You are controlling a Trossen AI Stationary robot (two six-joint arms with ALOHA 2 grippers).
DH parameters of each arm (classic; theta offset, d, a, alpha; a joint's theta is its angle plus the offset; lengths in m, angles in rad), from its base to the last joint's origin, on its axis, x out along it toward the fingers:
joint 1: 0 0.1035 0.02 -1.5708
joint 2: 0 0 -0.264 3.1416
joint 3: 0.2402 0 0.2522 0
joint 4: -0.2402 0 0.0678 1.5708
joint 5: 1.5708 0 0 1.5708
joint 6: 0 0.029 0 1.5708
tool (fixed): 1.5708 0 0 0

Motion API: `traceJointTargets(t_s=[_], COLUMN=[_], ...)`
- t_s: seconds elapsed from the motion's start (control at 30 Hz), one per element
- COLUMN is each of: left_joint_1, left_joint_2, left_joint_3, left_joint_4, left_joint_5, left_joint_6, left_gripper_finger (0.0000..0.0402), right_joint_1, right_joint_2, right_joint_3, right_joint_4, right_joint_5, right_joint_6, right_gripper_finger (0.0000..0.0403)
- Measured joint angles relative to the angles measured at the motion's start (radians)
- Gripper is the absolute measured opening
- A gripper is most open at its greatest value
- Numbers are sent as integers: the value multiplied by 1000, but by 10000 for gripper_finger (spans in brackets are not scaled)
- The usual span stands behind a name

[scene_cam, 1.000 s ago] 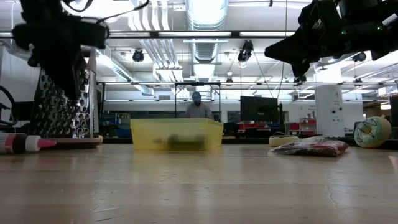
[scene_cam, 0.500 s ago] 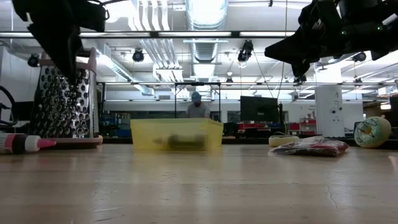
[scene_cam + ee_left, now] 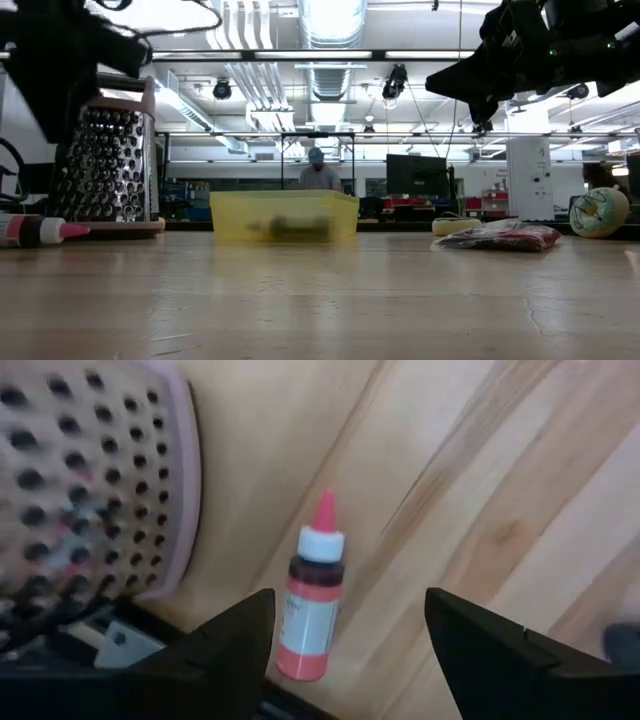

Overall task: Pick & Place Food Item
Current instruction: Put the pink food coloring into the yellow bin

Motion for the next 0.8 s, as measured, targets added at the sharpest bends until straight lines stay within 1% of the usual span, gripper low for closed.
traceJointTargets(t_s=[0.1, 0.27, 0.37, 0.57, 0.8], left_joint_1=[-4, -4, -4, -4, -4], left_joint_2=[0, 0, 0, 0, 0], left_joint_3=[-59, -179, -224, -274, -360], left_joint_4=[9, 97, 144, 188, 296], left_joint_5=[33, 96, 119, 125, 107], left_joint_6=[-24, -23, -22, -20, -23], left_gripper_finger=[261, 260, 260, 259, 259], right_joint_1=[0, 0, 0, 0, 0], right_joint_2=[0, 0, 0, 0, 0], right_joint_3=[0, 0, 0, 0, 0], right_joint_4=[0, 0, 0, 0, 0], right_joint_5=[0, 0, 0, 0, 0], right_joint_6=[0, 0, 0, 0, 0], right_gripper_finger=[47, 47, 47, 47, 47])
